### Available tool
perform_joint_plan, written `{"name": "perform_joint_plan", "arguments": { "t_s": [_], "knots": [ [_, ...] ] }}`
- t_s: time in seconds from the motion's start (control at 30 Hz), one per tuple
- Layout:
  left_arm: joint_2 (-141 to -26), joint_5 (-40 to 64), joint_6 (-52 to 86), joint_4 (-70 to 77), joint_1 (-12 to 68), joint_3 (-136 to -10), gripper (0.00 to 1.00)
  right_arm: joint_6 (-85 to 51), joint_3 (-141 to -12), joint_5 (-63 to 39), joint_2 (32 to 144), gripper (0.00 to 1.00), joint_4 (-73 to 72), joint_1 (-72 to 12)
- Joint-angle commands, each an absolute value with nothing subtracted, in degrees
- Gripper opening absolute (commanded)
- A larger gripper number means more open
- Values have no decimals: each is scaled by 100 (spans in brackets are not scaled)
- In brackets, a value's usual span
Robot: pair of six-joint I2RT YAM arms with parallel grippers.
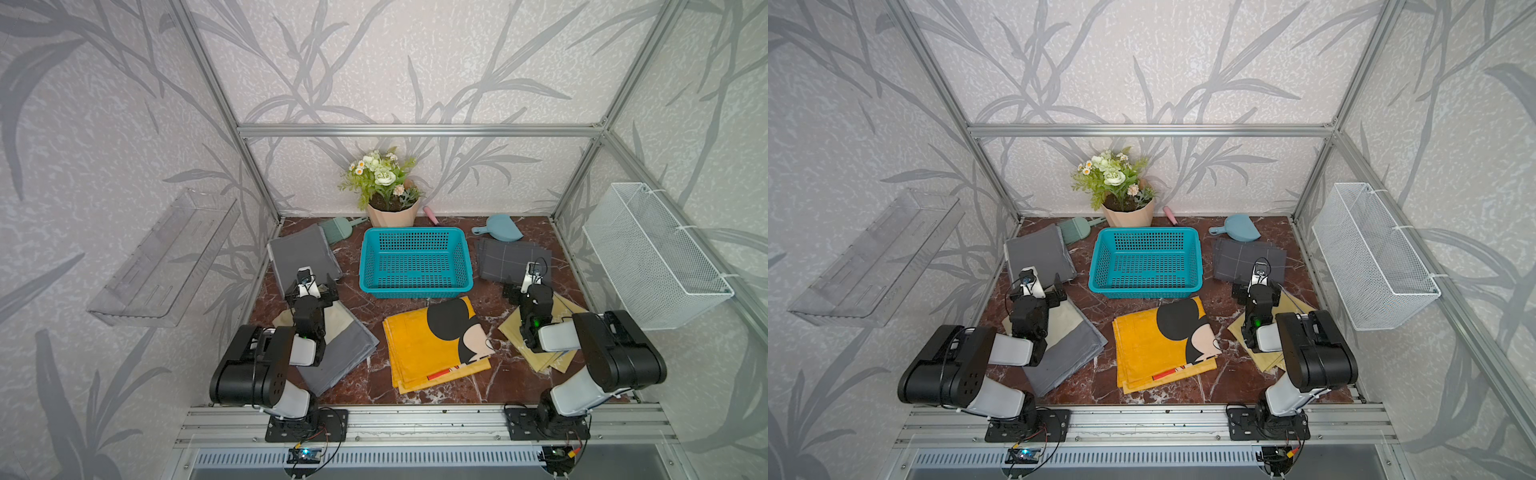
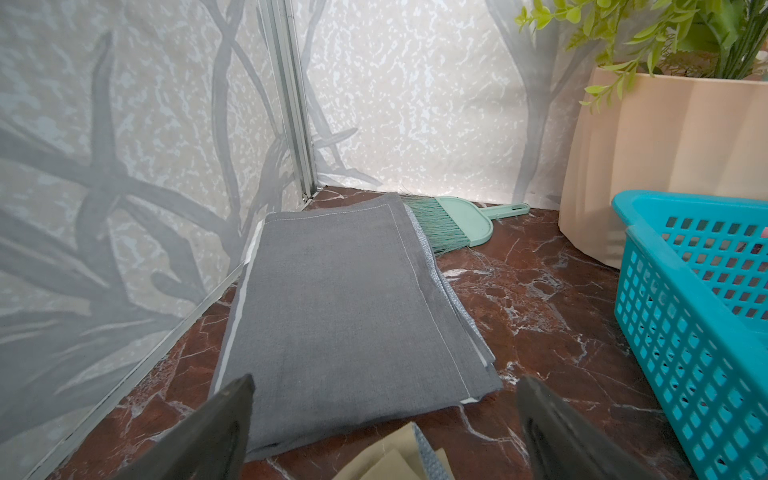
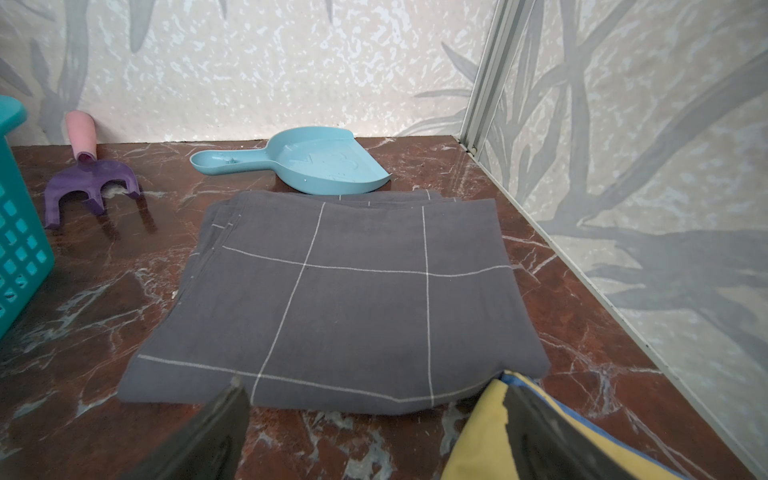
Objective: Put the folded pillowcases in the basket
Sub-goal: Pick up the pillowcase at the center of the board.
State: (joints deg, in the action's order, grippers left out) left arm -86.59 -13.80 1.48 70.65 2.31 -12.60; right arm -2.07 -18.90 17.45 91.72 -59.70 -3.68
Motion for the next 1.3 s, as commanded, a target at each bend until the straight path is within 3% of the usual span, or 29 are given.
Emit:
{"name": "perform_joint_plan", "arguments": {
  "t_s": [0.0, 0.07, 0.13, 0.2, 0.37, 0.5, 0.67, 0.83, 1.0, 1.27],
  "knots": [
    [-8699, -1357, 101, 7123, 246, -1333, 100, -248, -1979, 1732, 9148, 99, -6041, -352],
    [-8455, -1480, -1, 6919, 261, -1461, 100, -185, -1919, 1895, 8870, 99, -5945, -447],
    [-7758, -1763, 227, 5051, 272, -2116, 100, -36, -1925, 2119, 8192, 99, -5396, -602],
    [-7278, -1856, 621, 4333, 264, -2449, 100, 14, -2084, 2244, 7420, 99, -4586, -712],
    [-6700, -656, 1536, 2913, 348, -3190, 100, -565, -3350, 1993, 5870, 99, -1060, -755],
    [-6414, -662, 2127, 1580, 730, -3618, 100, -1250, -4737, 1324, 5707, 99, 1800, -765],
    [-5864, -541, 2819, 380, 1452, -3545, 100, -1778, -5490, 169, 6023, 99, 3897, -782],
    [-5617, -378, 3465, -362, 2643, -3205, 100, -2278, -5220, -828, 6003, 99, 4402, -782],
    [-5759, 0, 4275, -44, 3498, -2644, 100, -2627, -4670, -1734, 6315, 99, 3998, -918],
    [-6092, 548, 4562, 596, 3634, -2091, 100, -2688, -4219, -2175, 7215, 99, 2969, -1506]
  ]
}}
